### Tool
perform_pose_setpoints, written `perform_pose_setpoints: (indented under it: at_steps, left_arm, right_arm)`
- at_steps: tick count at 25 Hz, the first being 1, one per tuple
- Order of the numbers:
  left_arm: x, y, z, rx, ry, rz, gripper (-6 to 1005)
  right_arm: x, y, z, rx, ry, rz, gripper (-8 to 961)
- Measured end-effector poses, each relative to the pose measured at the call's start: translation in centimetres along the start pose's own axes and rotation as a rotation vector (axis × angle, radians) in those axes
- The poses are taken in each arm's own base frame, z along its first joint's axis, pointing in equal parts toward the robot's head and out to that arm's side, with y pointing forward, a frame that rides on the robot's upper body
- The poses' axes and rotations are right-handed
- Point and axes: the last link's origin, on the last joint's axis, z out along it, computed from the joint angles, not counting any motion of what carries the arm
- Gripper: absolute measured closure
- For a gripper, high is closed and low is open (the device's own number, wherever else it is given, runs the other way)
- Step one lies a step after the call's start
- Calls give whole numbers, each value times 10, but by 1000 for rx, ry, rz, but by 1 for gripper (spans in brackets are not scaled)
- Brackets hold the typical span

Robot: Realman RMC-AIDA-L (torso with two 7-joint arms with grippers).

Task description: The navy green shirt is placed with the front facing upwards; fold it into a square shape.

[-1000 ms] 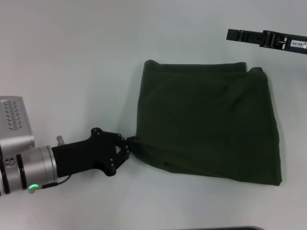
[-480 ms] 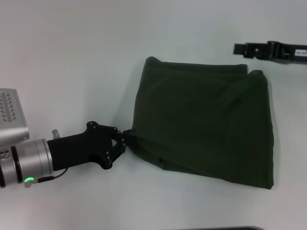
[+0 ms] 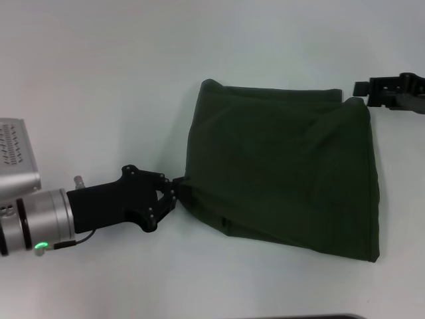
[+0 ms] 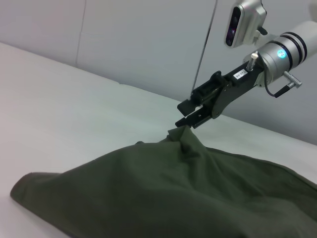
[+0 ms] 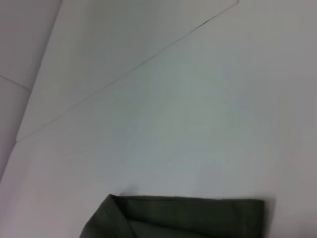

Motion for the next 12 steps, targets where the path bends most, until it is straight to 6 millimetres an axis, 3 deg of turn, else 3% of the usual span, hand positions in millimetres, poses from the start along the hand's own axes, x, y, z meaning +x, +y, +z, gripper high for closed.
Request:
perform_pose_setpoints:
  at_steps: [7, 12]
  left_arm:
    - [2, -1, 2, -4, 1, 8, 961]
    - [4, -2, 3, -7, 1, 13, 961]
  right_arm:
    - [6, -12, -10, 25, -24, 56, 350]
    - [9, -14, -4, 38, -37, 75, 350]
